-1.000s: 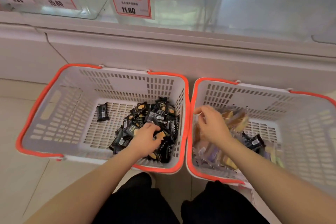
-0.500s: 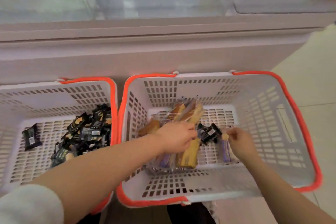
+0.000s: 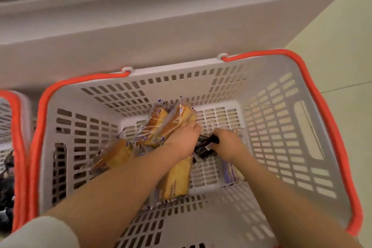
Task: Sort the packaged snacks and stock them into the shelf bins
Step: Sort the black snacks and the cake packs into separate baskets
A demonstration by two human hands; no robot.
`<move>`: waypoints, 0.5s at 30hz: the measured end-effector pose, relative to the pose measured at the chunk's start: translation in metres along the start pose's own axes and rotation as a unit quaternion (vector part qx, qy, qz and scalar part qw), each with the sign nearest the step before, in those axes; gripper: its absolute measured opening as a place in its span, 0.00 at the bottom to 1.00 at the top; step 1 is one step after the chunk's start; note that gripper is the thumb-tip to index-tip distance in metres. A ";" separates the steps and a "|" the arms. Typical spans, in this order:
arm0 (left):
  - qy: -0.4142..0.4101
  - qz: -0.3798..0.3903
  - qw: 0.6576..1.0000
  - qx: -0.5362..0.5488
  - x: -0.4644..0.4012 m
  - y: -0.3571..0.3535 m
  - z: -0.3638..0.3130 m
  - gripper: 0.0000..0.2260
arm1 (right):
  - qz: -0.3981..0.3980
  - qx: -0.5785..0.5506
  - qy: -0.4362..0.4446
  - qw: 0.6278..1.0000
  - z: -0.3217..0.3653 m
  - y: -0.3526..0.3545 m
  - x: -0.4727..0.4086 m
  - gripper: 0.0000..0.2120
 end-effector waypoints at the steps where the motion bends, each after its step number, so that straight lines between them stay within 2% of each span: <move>1: -0.010 0.011 1.000 -0.010 -0.004 -0.005 0.002 0.25 | -0.008 -0.018 -0.015 1.000 -0.008 0.008 -0.001 0.05; 7: -0.062 0.070 0.989 -0.112 -0.018 -0.037 -0.007 0.23 | -0.111 -0.156 -0.121 0.974 -0.067 0.064 0.015 0.07; 10: -0.058 0.066 0.982 -0.168 -0.023 -0.043 -0.012 0.19 | -0.123 -0.202 -0.136 0.962 -0.079 0.071 0.026 0.06; 12: -0.040 0.068 0.988 -0.136 -0.023 -0.043 -0.012 0.17 | -0.110 -0.246 -0.133 0.954 -0.078 0.071 0.033 0.06; 15: -0.005 0.049 0.999 -0.015 -0.016 -0.030 -0.008 0.14 | -0.058 -0.290 -0.118 0.948 -0.067 0.064 0.043 0.06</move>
Point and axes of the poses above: each hand's wrist, its own x-axis away from the middle knuckle, its own y-axis out of the back of the hand, z = x × y, the point moved 9 cm from there along -x, towards the middle knuckle, and after that the axes turned 12 degrees about -z, right-handed, at the moved point
